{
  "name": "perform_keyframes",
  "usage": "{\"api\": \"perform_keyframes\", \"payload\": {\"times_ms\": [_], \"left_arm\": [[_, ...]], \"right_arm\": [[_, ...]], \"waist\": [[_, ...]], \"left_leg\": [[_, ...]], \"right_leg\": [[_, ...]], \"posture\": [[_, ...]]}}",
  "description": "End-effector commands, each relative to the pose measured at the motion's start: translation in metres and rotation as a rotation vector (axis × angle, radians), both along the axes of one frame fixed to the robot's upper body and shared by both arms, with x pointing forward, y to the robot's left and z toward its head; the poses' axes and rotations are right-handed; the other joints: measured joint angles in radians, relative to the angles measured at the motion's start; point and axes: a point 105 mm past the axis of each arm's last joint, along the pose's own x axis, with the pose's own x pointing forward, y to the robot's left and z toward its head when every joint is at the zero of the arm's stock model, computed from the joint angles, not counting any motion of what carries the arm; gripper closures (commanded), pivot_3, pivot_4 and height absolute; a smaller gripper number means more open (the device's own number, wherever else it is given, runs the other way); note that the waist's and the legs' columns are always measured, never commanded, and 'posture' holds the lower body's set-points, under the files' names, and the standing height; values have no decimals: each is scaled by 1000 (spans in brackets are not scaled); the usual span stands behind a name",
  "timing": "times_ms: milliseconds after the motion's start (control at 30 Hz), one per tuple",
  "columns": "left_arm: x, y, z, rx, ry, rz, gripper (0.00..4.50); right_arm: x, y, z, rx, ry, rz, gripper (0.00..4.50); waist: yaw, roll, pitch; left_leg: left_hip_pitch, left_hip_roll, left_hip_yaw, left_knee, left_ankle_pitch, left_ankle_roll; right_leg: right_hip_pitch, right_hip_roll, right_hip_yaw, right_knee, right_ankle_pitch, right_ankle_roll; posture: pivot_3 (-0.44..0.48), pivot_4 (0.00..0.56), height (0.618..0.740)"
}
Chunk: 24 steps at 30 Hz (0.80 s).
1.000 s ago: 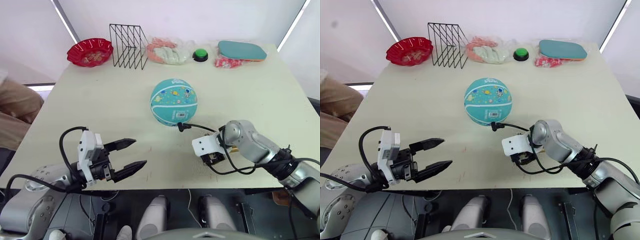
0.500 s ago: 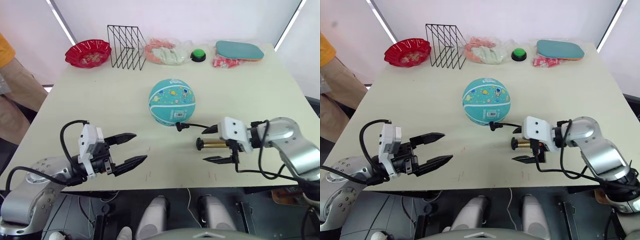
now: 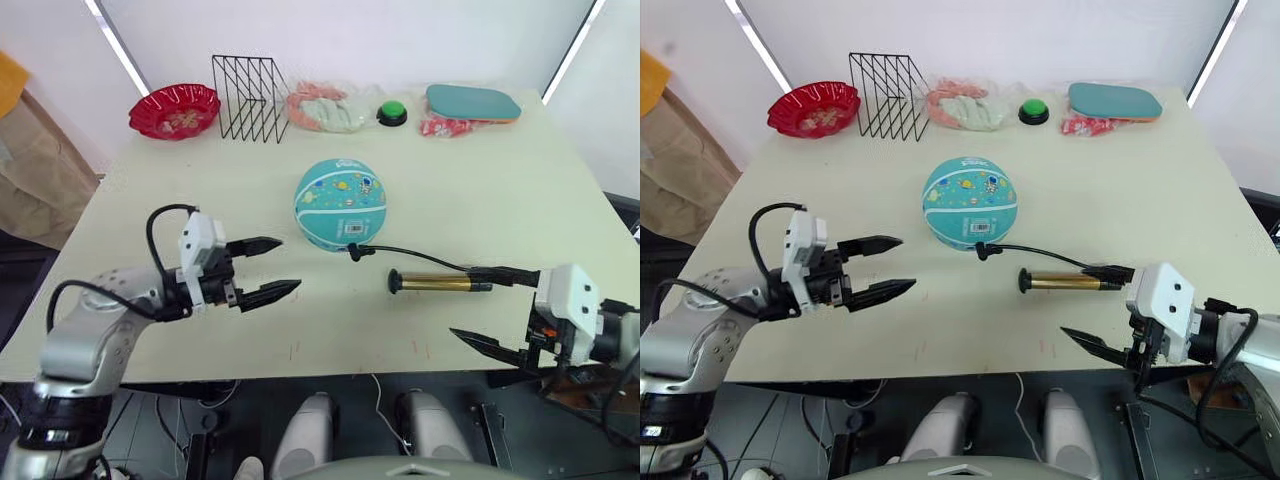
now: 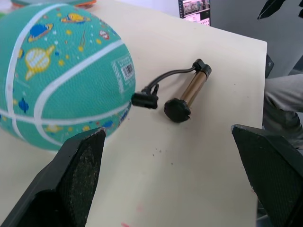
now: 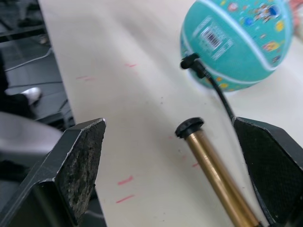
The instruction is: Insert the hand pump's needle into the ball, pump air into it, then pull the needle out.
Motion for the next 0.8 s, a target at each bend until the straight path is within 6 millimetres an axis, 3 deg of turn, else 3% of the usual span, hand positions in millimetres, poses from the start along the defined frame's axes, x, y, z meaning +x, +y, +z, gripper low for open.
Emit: {"api": "perform_keyframes", "payload": {"times_ms": [33,500,800], "left_arm": [[9,-1,8,15,-53,-28,0],[72,-21,35,35,-214,-8,0],[89,-35,34,84,-269,-5,0]], "right_arm": [[-7,0,14,10,-107,-23,7],[-16,2,11,42,-133,-85,7],[-8,20,9,70,-140,-44,7]], "waist": [[1,0,0],[-1,-6,3],[-2,-9,4]], "left_leg": [[1,0,0,0,0,0],[1,1,2,0,0,0],[1,0,1,0,0,0]], "right_leg": [[1,0,0,0,0,0],[1,1,2,0,0,0],[1,1,2,0,0,0]], "posture": [[0,150,740],[0,150,740],[0,150,740]]}}
